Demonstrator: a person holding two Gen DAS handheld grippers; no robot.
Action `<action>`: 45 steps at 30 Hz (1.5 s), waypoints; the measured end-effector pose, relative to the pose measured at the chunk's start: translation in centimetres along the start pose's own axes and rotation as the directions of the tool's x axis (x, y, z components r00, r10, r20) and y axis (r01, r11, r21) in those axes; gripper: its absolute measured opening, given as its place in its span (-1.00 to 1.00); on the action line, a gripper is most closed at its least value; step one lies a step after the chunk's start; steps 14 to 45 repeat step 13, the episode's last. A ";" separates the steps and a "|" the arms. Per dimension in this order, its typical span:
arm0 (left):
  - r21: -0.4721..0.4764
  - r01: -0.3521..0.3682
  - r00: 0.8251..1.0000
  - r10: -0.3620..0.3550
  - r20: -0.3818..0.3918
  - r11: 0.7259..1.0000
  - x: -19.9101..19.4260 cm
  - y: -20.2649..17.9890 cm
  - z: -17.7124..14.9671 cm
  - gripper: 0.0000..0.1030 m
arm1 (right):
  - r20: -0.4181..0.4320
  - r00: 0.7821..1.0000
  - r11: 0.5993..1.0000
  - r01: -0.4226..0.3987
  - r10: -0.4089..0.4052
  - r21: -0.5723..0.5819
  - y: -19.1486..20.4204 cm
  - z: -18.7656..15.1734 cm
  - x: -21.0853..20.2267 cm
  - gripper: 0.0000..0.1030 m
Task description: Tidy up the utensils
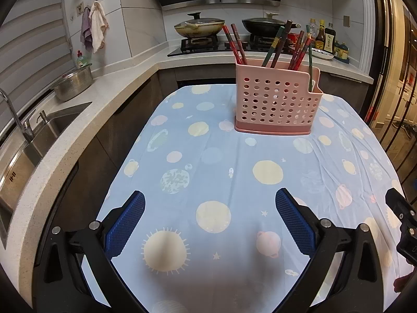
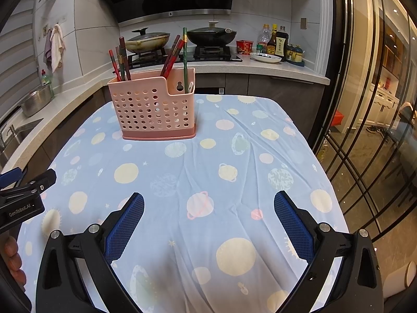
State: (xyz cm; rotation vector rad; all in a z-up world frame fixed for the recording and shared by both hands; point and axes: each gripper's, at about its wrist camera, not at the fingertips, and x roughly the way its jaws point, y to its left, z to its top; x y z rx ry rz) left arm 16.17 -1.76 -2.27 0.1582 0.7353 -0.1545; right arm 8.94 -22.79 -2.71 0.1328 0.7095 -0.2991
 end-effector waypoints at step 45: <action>-0.007 0.002 1.000 -0.002 -0.003 1.000 0.0 0.1 -0.1 0.86 | -0.001 1.000 1.000 0.000 0.000 0.002 -0.1 -0.1 0.0 0.87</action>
